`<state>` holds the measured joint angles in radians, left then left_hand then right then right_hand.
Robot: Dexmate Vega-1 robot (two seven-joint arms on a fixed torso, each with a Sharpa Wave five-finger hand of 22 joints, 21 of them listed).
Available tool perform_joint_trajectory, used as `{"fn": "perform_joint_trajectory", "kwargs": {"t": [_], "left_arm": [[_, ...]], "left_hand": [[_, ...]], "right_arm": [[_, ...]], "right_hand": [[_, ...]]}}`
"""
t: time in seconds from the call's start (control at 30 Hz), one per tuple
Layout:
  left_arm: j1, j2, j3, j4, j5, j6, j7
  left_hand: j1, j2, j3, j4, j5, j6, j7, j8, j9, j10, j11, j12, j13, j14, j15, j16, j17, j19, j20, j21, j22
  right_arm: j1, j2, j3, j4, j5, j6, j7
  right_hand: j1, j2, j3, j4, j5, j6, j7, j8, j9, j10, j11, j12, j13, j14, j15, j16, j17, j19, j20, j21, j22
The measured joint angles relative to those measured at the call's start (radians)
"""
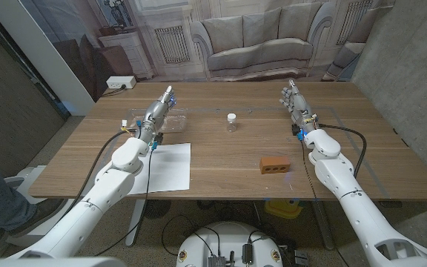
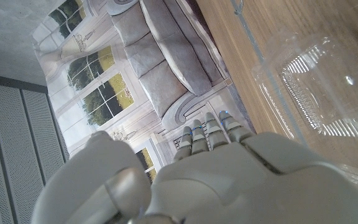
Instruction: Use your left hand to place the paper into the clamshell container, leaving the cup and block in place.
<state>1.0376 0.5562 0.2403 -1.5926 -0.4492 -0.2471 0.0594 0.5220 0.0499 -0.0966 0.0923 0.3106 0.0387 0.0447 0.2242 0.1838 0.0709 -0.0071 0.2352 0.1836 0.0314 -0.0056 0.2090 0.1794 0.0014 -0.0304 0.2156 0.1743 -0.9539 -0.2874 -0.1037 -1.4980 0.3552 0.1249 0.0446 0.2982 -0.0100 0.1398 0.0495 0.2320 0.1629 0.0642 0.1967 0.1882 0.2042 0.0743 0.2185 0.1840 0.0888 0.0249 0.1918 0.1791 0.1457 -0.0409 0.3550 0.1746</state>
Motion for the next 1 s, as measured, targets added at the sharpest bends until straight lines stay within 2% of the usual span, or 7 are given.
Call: {"fn": "perform_joint_trajectory", "kwargs": {"t": [1.0], "left_arm": [[0.130, 0.123, 0.014, -0.162, 0.056, 0.009, 0.171]], "left_hand": [[0.002, 0.003, -0.002, -0.002, 0.000, 0.010, 0.000, 0.000, 0.000, 0.005, -0.005, 0.000, 0.000, 0.000, 0.000, 0.000, 0.000, 0.000, 0.000, 0.000, 0.000]], "right_arm": [[0.015, 0.001, 0.010, 0.026, 0.013, -0.031, -0.016]], "right_hand": [[0.005, 0.005, 0.000, 0.000, 0.000, 0.005, 0.005, 0.000, 0.000, 0.001, -0.001, 0.000, 0.000, 0.000, 0.000, 0.000, 0.000, 0.000, 0.000, -0.011, 0.000]]}}
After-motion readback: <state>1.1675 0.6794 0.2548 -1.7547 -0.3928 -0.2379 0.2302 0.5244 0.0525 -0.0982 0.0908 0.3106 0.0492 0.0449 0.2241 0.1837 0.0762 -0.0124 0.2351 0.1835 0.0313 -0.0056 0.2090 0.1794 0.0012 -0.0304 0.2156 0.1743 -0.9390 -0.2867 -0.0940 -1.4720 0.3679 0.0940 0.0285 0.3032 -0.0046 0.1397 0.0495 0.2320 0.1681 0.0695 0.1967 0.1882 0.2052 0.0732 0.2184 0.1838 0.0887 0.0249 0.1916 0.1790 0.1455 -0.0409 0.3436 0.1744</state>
